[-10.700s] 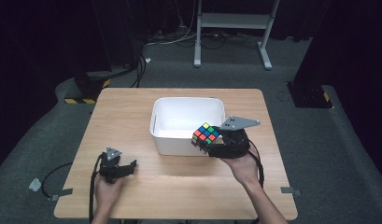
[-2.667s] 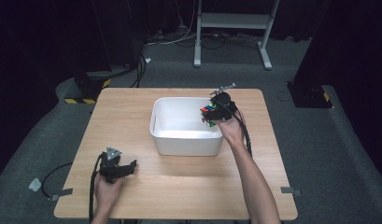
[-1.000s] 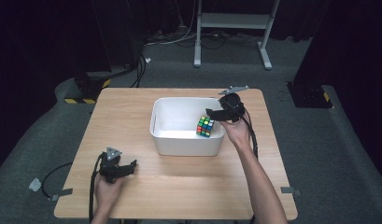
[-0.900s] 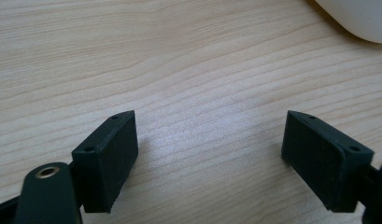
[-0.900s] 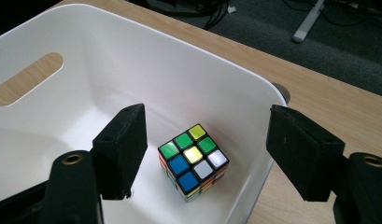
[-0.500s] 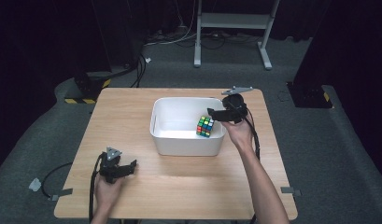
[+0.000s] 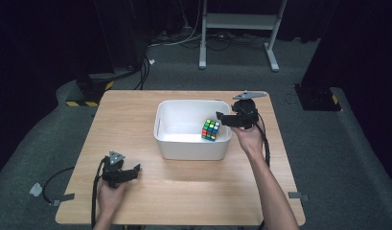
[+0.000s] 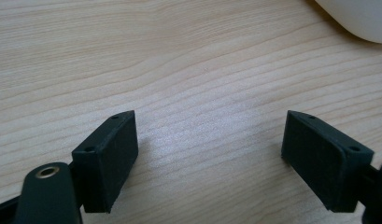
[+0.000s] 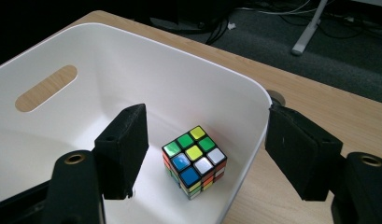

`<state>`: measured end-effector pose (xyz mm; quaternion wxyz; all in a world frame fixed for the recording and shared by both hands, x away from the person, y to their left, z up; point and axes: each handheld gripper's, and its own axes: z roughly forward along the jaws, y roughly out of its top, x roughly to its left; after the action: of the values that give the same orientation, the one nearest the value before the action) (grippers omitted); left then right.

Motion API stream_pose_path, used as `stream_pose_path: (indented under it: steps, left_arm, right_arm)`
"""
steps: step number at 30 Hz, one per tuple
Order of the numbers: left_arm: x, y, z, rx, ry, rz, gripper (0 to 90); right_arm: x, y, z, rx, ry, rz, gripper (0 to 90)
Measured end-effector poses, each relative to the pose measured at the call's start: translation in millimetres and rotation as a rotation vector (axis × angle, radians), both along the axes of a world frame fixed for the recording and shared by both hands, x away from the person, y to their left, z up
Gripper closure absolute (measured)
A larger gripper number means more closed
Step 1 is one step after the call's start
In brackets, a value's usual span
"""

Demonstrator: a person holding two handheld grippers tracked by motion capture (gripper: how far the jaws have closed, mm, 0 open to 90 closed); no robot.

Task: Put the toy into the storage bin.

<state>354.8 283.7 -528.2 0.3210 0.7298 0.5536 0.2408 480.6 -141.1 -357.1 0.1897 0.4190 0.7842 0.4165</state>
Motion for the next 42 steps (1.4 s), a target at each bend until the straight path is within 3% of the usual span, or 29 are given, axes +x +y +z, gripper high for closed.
stream_pose_path:
  steps: [42]
  left_arm:
    - [0.3,-0.1,-0.1,-0.001,0.0,0.0,18.6]
  right_arm:
    - [-19.6,-30.2,5.6,0.06,-0.04,-0.017,30.5]
